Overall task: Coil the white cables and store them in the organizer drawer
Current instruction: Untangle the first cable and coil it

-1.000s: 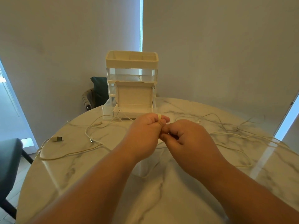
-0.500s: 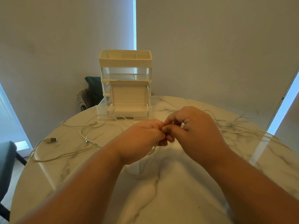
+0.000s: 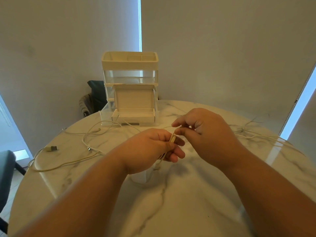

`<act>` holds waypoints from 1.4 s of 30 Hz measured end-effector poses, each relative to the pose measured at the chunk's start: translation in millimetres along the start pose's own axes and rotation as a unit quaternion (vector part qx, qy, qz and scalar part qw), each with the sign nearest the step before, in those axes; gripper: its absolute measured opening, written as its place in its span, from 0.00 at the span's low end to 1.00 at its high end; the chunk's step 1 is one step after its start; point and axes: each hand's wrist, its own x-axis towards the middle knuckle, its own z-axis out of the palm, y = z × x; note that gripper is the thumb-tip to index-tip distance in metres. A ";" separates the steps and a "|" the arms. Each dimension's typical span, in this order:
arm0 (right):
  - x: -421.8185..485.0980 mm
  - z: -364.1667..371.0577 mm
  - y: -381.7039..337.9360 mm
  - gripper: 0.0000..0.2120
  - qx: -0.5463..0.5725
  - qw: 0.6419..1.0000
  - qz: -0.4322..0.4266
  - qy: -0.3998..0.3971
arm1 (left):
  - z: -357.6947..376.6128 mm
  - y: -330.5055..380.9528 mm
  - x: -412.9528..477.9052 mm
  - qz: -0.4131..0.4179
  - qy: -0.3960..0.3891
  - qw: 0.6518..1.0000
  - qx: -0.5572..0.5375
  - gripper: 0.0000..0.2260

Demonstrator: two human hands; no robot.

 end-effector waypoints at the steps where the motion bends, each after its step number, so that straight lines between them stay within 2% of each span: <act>1: 0.7 0.2 3.3 0.10 0.003 1.000 0.001 0.007 | 0.7 0.4 -0.4 -0.001 -0.002 1.000 0.012 0.11; 5: 2.3 2.4 12.1 0.06 0.019 0.999 -0.002 0.026 | 3.1 1.6 -0.8 0.004 0.011 0.999 0.046 0.13; 8: 2.8 4.0 17.2 0.03 0.057 0.997 0.008 0.054 | 4.7 3.6 -0.7 0.013 0.011 0.999 0.028 0.14; 11: 2.0 9.0 20.7 0.03 0.122 0.990 0.034 0.059 | 4.7 4.5 -1.6 0.015 -0.002 1.000 0.000 0.15; 16: 1.9 16.0 20.3 0.04 0.156 0.986 0.042 0.046 | 2.4 4.2 -2.0 0.029 0.023 0.998 0.042 0.18; 23: 0.6 13.2 26.9 0.09 0.255 0.961 0.083 -0.067 | 0.1 0.1 1.1 0.051 0.032 0.997 0.043 0.16; 31: 1.5 16.0 29.4 0.02 0.259 0.961 0.092 0.022 | 1.6 3.3 -0.9 0.033 0.023 0.999 0.035 0.17; 34: 3.4 15.9 36.2 0.03 0.268 0.958 0.096 0.038 | 0.8 5.0 -2.7 0.046 0.033 0.998 0.007 0.19; 36: 5.0 17.2 41.5 0.03 0.280 0.952 0.112 0.057 | -0.9 4.7 -2.4 0.041 0.008 0.996 -0.078 0.19; 42: 3.5 27.6 41.9 0.05 0.306 0.943 0.111 0.072 | -2.3 6.6 -1.5 0.068 -0.054 0.946 -0.312 0.13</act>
